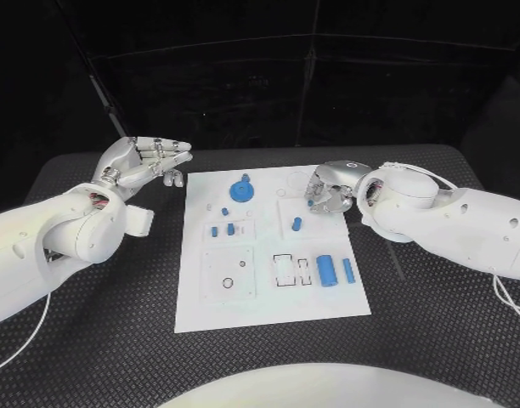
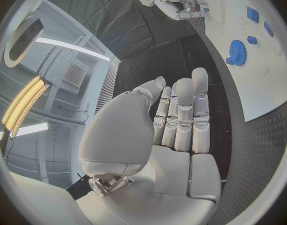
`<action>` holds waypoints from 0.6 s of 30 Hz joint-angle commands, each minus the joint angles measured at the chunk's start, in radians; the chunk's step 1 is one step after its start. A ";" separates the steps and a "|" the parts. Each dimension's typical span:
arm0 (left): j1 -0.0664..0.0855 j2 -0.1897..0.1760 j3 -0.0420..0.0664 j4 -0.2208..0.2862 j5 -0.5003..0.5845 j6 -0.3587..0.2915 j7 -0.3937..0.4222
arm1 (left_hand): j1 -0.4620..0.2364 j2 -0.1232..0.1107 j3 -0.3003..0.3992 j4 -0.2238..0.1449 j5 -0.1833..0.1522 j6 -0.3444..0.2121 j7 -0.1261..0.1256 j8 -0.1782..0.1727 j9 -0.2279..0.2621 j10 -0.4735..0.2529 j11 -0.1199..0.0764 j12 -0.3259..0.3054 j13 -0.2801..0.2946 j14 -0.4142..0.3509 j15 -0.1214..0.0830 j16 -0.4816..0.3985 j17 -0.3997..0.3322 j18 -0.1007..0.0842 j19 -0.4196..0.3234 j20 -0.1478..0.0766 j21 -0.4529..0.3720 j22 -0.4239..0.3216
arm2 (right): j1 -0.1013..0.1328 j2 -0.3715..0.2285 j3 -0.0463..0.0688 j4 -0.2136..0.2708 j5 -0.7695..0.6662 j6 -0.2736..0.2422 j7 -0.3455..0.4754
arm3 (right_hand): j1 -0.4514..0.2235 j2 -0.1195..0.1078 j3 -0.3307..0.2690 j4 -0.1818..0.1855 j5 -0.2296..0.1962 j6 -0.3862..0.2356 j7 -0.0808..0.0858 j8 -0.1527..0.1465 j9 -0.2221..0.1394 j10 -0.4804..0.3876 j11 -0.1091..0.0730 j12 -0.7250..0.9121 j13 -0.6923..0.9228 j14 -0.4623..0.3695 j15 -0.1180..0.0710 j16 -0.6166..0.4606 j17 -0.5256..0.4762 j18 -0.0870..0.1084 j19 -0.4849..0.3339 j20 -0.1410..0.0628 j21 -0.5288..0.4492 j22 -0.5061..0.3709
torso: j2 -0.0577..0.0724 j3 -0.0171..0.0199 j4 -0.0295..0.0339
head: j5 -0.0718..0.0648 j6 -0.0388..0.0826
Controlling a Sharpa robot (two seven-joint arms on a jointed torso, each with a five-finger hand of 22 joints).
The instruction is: Assemble the parts on the task board
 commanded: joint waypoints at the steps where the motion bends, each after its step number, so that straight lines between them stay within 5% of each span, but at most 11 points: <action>1: 0.001 0.002 0.001 0.001 0.027 -0.005 0.025 | -0.005 0.006 -0.007 -0.001 -0.001 0.001 -0.001 0.005 -0.001 -0.001 0.001 0.005 0.001 -0.007 -0.002 -0.004 -0.001 0.021 -0.007 0.001 -0.007 -0.002 | -0.001 0.004 0.000 0.002 0.012 -0.006 0.022 | 0.024 0.007 0.033 -0.007 -0.011 0.028 -0.010 0.012 0.003 0.029 -0.007 0.009 0.002 0.040 -0.011 0.022 0.024 -0.012 0.009 -0.005 0.028 0.030 | 0.000 0.0010 -0.0008 | 0.002 -0.003; 8: 0.000 0.004 0.001 -0.004 0.030 -0.004 0.020 | -0.004 0.006 -0.007 -0.001 -0.001 0.001 0.000 0.005 -0.001 -0.001 0.001 0.006 0.001 -0.007 -0.002 -0.005 -0.002 0.021 -0.007 0.001 -0.008 -0.002 | -0.002 0.009 0.000 -0.001 0.009 0.019 0.016 | 0.041 0.019 0.100 -0.031 -0.014 0.099 -0.035 0.038 0.009 0.106 -0.035 0.028 0.011 0.040 -0.031 0.055 0.059 -0.018 0.011 -0.023 0.079 0.084 | 0.000 0.0013 -0.0023 | 0.002 -0.007; 13: 0.000 0.005 0.001 -0.005 0.030 -0.004 0.018 | -0.003 0.007 -0.007 -0.002 -0.001 0.001 0.000 0.005 -0.001 -0.002 0.001 0.006 0.001 -0.008 -0.003 -0.006 -0.003 0.021 -0.007 0.001 -0.009 -0.003 | -0.003 0.017 -0.001 -0.007 -0.010 0.050 -0.003 | 0.036 0.018 0.116 -0.039 -0.015 0.111 -0.038 0.040 0.009 0.118 -0.039 0.026 0.012 0.039 -0.034 0.061 0.063 -0.019 0.007 -0.027 0.090 0.094 | 0.000 0.0015 -0.0014 | 0.001 -0.010; 18: -0.001 0.006 0.001 -0.005 0.030 -0.002 0.014 | -0.001 0.008 -0.008 -0.004 -0.001 0.001 0.000 0.005 -0.001 -0.003 0.002 0.007 0.001 -0.009 -0.003 -0.007 -0.004 0.021 -0.007 0.001 -0.010 -0.004 | -0.004 0.024 -0.021 -0.010 -0.058 0.073 -0.032 | 0.030 0.015 0.124 -0.043 -0.015 0.113 -0.038 0.037 0.007 0.120 -0.040 0.022 0.012 0.040 -0.034 0.069 0.073 -0.020 0.006 -0.028 0.098 0.103 | -0.001 0.0016 -0.0003 | 0.001 -0.014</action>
